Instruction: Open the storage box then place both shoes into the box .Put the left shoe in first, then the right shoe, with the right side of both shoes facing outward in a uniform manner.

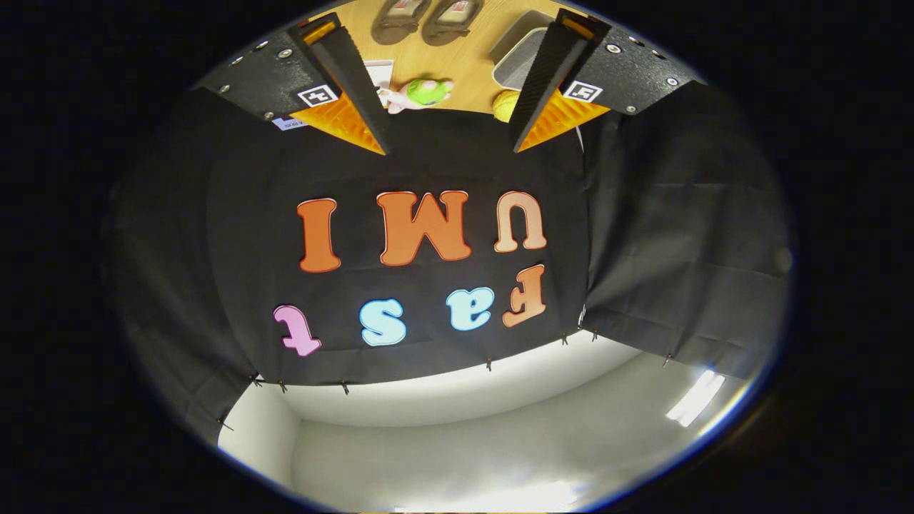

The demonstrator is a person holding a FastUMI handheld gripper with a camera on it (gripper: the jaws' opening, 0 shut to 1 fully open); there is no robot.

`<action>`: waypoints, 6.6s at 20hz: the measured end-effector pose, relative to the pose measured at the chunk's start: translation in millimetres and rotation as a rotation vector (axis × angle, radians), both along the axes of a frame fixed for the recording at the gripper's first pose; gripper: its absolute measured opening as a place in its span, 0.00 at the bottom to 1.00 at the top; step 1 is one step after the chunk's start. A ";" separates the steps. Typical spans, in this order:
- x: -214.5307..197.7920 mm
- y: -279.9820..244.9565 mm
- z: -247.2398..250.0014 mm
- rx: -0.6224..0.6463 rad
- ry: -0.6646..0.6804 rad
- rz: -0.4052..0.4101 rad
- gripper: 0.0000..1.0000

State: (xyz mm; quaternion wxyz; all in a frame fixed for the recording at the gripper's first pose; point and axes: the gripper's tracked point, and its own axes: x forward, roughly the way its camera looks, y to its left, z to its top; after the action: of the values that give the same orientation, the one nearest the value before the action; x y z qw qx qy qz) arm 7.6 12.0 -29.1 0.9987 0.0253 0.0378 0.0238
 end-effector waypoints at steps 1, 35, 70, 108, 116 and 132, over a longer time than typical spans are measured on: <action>2.0 3.9 -6.7 0.020 0.019 0.016 0.98; 59.3 153.2 -326.1 0.687 0.863 0.395 0.96; 87.3 220.0 -169.1 0.781 0.557 0.571 0.18; 69.5 170.1 -277.9 0.215 0.655 0.247 0.95; 35.9 47.5 -310.7 0.132 0.726 0.026 0.92; 6.9 2.7 -395.3 0.129 0.880 -0.111 0.70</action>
State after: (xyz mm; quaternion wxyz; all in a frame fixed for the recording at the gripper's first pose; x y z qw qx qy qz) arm 14.5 14.7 -424.5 0.8837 0.0971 0.4560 -0.0404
